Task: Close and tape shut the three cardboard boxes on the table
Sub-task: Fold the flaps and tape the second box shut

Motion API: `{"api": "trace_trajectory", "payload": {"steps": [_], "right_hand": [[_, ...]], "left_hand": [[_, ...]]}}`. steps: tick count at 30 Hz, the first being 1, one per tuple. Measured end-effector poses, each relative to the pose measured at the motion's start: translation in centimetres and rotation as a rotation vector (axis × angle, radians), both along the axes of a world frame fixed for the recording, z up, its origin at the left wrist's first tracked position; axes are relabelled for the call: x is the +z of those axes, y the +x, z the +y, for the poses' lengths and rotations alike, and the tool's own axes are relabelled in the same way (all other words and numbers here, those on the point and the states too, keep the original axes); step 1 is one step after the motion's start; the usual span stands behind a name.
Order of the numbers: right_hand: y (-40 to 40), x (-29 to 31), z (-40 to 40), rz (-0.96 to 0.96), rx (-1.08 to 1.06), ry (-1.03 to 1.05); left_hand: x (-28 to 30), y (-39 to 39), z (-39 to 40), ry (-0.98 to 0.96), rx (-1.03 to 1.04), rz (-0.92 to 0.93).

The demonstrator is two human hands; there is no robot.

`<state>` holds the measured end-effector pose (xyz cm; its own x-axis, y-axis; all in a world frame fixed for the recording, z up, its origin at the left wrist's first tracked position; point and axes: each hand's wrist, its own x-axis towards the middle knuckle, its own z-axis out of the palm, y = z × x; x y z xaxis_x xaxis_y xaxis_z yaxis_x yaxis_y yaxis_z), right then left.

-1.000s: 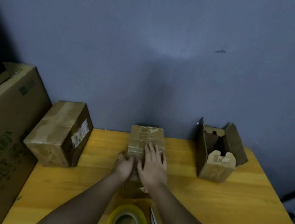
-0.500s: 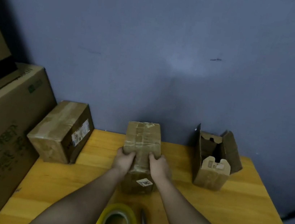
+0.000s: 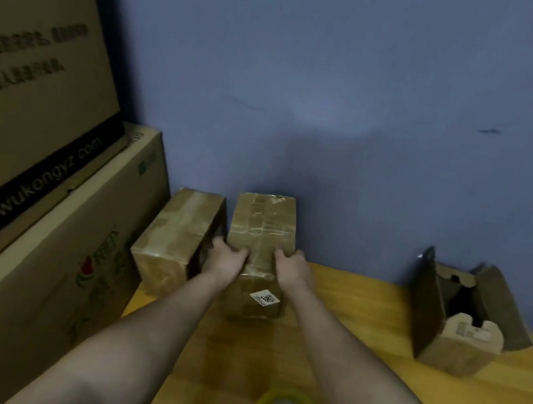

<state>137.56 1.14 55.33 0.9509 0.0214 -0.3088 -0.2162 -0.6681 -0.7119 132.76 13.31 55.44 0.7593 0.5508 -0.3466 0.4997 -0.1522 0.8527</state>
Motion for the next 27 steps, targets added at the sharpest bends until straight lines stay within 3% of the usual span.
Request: {"api": "trace_trajectory", "payload": {"steps": [5,10,16,21,27], "right_hand": [[0.0,-0.9,4.7,0.053,-0.065,0.036],[0.0,-1.9,6.7,0.063,-0.104,0.011],[0.3,-3.5,8.0,0.11,-0.155,0.108],[0.7,-4.5,7.7,0.132,-0.156,0.19],[0.2,-5.3,7.6,0.087,-0.076,0.11]], "left_hand": [[-1.0,-0.1,4.8,0.121,-0.139,0.041],[-1.3,-0.2,7.3,0.626,-0.263,0.211],[-2.6,0.6,9.3,0.611,-0.379,0.222],[-3.9,0.5,9.4,0.717,-0.438,0.233],[-4.5,-0.2,8.9,0.88,-0.526,0.244]]}}
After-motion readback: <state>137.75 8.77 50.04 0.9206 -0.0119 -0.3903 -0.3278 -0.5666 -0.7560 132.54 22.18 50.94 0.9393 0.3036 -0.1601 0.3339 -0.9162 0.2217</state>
